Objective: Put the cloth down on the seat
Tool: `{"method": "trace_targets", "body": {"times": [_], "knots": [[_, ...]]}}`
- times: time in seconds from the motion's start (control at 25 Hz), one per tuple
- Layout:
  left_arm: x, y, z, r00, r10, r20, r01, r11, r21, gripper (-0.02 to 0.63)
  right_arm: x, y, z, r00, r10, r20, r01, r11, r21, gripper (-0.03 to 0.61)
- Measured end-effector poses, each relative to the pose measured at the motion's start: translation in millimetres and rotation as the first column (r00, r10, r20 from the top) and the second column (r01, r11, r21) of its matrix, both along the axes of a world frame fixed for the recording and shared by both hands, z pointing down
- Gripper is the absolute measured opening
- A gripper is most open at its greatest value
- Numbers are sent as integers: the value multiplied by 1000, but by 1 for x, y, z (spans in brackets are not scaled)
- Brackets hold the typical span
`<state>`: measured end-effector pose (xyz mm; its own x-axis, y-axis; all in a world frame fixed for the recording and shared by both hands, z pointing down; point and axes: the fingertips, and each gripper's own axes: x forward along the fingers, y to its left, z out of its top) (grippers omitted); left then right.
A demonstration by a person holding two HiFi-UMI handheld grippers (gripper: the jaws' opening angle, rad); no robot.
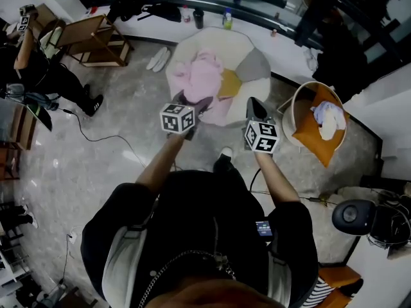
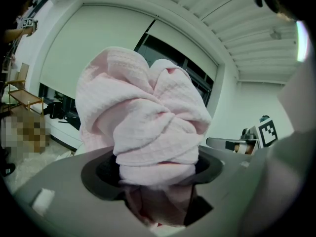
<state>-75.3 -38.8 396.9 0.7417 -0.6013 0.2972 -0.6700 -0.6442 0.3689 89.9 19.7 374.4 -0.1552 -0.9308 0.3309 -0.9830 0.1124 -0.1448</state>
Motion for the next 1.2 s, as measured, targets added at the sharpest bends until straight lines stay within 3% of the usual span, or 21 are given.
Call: {"method": "trace_targets", "body": {"times": [0.72, 1.2], "knots": [[74, -80, 6, 998, -54, 31, 54, 999, 3, 359, 73, -89, 18, 997, -64, 39, 64, 998, -8, 2], [99, -95, 20, 993, -109, 50, 110, 994, -21, 359, 98, -111, 45, 991, -121, 58, 124, 991, -52, 3]]}}
